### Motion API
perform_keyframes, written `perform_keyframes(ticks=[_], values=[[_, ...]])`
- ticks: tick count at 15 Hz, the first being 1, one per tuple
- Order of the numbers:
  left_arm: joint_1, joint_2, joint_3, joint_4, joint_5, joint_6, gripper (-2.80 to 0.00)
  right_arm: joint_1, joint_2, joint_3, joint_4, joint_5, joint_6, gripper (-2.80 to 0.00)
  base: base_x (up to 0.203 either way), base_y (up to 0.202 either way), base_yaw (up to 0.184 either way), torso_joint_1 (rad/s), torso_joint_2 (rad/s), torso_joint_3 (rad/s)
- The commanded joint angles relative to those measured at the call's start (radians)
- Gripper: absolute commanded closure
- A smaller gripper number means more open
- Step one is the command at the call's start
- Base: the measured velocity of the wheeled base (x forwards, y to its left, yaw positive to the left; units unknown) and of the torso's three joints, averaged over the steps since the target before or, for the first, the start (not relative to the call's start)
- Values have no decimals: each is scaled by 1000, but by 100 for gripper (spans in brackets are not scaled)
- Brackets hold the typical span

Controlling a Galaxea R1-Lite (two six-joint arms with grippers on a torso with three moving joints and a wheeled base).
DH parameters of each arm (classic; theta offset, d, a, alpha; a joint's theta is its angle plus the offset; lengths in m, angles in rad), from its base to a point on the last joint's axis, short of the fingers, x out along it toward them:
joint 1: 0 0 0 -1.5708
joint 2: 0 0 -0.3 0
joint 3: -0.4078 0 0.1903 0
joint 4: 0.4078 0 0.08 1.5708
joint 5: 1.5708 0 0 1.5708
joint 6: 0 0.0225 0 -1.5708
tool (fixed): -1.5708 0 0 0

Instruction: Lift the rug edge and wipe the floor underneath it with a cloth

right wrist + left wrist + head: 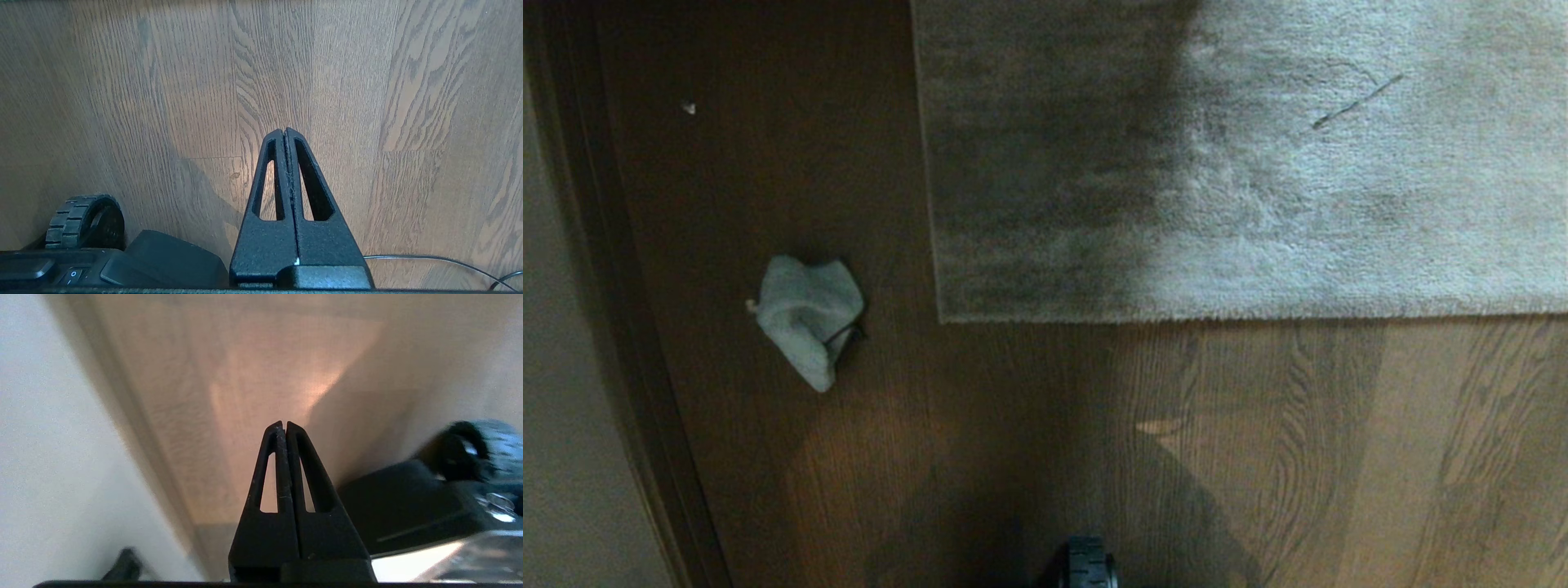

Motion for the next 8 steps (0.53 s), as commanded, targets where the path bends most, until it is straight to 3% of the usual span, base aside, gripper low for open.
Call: perform_keyframes(ticks=[1,6,8], values=[[-1,-36,32,-28,-1,-4,0,0,1,0,0,0,-1,0,0,0,0,0,0,0],[-89,-76,67,-30,38,-27,0,0,1,0,0,0,0,0,0,0,0,0,0,0],[-87,-116,67,-29,40,-39,0,0,1,0,0,0,0,0,0,0,0,0,0,0]])
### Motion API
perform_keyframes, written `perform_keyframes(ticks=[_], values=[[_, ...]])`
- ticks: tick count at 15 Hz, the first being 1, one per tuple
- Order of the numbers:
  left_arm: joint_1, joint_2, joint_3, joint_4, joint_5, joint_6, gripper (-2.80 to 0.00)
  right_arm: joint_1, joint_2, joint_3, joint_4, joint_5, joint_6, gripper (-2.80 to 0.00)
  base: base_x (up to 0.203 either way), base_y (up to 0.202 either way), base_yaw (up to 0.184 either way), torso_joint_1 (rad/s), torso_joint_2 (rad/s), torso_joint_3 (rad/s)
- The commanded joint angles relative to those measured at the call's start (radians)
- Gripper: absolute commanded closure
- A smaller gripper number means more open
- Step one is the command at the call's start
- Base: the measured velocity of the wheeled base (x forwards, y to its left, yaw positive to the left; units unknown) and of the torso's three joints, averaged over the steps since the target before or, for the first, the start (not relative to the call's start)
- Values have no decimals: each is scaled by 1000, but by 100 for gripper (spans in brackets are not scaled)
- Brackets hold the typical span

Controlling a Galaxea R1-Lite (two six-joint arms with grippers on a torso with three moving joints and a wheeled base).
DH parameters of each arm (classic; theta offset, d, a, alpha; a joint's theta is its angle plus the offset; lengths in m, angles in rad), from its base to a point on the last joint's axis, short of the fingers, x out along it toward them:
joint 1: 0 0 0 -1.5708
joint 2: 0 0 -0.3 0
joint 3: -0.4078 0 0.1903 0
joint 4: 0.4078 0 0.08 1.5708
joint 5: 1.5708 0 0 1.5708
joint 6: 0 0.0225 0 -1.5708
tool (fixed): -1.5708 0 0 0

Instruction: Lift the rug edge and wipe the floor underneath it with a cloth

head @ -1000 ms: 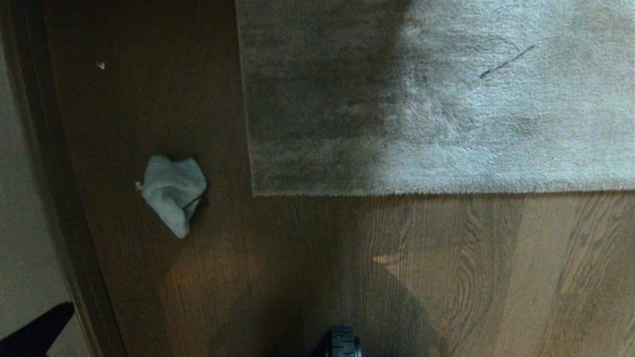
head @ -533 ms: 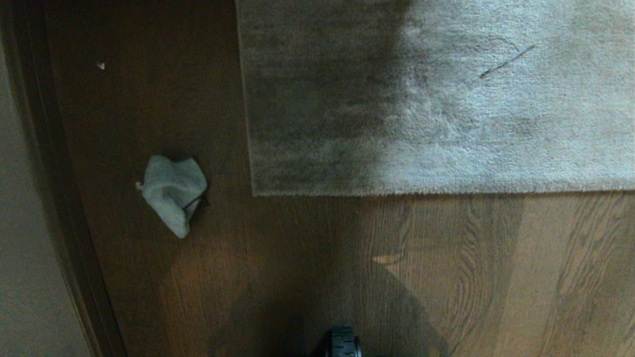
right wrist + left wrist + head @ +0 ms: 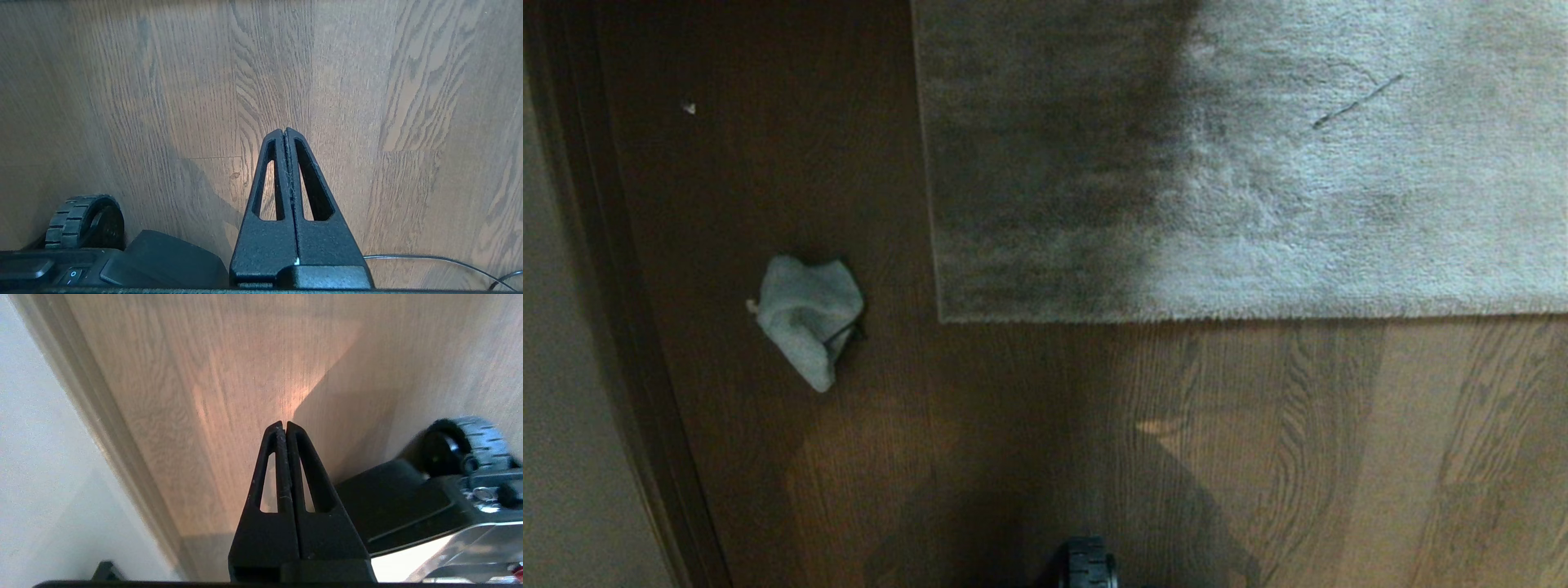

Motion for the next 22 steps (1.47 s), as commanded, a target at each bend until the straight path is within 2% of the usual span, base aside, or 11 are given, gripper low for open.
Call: perform_keyframes(ticks=[1,5,8,10,11,22], values=[[3,-66,1,0,2,-6,0,0,1,0,-1,-1,-1,0,0,0,0,0,0,0],[11,-221,1,0,15,-29,0,0,1,0,-1,-1,1,0,0,0,0,0,0,0],[12,-225,1,0,17,-38,0,0,1,0,-1,-1,0,0,0,0,0,0,0,0],[12,-225,1,0,17,-36,0,0,1,0,-1,-1,-29,0,0,0,0,0,0,0],[12,-225,1,0,17,-33,0,0,1,0,-1,-1,1,0,0,0,0,0,0,0],[12,-225,1,0,14,-25,0,0,1,0,-1,-1,1,0,0,0,0,0,0,0]])
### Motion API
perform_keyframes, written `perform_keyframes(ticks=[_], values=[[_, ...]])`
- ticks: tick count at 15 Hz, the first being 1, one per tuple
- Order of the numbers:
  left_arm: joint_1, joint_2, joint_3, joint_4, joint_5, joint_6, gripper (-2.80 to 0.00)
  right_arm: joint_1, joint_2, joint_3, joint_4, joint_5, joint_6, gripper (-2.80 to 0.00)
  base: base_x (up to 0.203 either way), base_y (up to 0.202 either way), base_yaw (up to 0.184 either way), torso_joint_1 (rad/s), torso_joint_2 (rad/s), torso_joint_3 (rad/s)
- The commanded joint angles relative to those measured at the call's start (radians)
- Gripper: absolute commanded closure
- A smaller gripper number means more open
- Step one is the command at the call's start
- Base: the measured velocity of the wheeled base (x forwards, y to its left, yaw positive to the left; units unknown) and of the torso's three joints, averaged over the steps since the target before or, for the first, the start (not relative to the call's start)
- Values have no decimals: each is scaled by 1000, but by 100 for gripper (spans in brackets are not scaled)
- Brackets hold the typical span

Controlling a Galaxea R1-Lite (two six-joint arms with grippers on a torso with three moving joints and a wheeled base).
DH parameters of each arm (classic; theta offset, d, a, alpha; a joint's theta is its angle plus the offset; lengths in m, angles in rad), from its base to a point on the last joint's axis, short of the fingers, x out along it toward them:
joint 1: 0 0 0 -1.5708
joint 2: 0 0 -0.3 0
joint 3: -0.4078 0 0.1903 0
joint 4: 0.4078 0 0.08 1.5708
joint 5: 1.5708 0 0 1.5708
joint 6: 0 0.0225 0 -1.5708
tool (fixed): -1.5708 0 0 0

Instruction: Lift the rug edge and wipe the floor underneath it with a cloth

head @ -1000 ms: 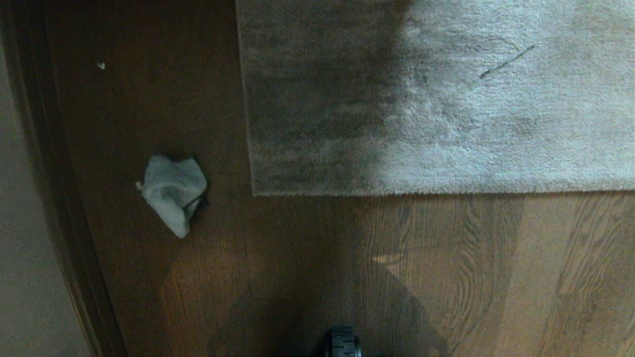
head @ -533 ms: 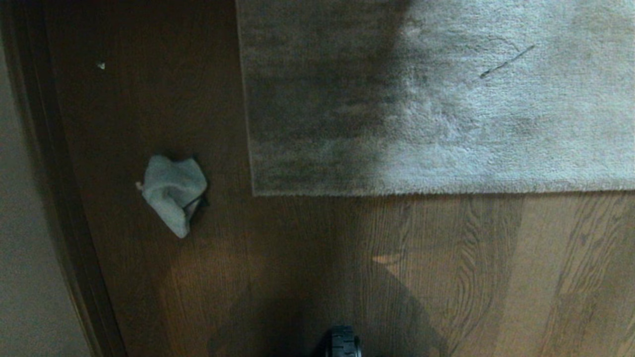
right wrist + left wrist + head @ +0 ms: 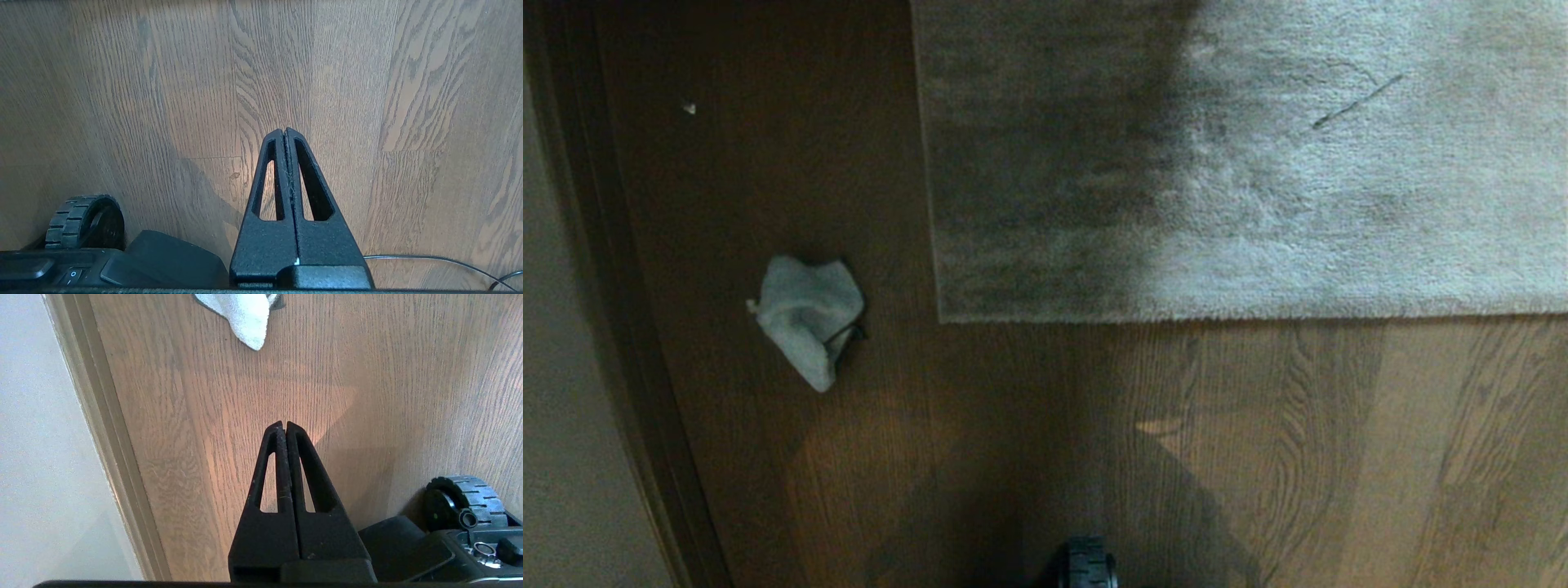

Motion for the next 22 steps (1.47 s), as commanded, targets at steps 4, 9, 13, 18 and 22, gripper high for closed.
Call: perform_keyframes(ticks=[4,9,13,18,22], values=[[0,0,0,0,6,0,0,0,1,0,0,0,1,0,0,0,0,0,0,0],[0,0,0,0,6,-5,0,0,1,0,0,0,0,0,0,0,0,0,1,5],[0,0,0,0,9,-17,0,0,1,0,0,0,1,0,0,0,0,3,3,145],[0,0,0,0,14,-17,0,0,1,0,0,0,1,0,0,0,0,1,4,196],[0,0,0,0,15,-12,0,0,1,0,0,0,1,0,0,0,0,5,-1,204]])
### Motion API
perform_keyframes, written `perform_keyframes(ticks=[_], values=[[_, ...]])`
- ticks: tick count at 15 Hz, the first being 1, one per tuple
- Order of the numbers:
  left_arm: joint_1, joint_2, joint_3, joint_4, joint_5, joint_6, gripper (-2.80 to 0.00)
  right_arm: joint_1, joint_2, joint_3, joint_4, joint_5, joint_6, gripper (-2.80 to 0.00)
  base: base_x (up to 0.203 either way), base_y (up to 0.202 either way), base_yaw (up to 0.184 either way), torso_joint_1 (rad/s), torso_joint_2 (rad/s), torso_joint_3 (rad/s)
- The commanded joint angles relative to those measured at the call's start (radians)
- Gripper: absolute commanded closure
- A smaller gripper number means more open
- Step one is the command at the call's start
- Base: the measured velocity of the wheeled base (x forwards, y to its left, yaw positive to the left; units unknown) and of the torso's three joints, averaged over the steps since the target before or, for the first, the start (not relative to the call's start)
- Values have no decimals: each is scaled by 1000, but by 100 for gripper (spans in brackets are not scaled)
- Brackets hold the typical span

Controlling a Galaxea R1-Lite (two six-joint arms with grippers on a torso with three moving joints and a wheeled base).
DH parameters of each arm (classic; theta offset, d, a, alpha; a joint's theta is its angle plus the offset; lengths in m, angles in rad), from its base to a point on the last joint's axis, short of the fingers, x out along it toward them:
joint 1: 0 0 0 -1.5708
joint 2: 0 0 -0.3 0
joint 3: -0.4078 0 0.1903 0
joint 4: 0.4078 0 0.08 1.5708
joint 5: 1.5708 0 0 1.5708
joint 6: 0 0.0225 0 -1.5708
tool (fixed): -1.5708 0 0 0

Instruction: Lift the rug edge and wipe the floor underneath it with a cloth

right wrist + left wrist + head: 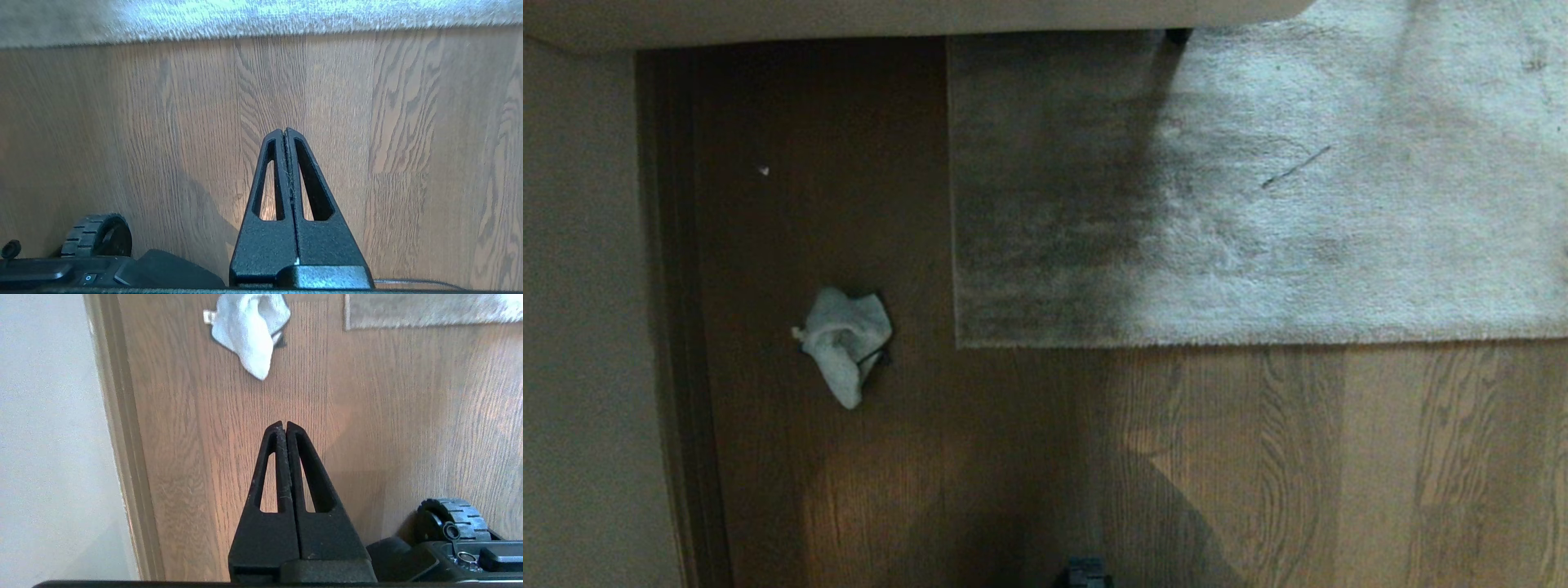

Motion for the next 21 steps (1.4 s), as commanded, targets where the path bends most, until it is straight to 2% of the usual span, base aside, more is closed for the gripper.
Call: perform_keyframes(ticks=[1,21], values=[[0,0,0,-1,-2,-1,0,0,1,0,-1,0,0,0,0,0,0,2,6,199],[0,0,0,-1,-2,-3,0,0,1,0,-1,0,0,0,0,0,0,4,3,203]])
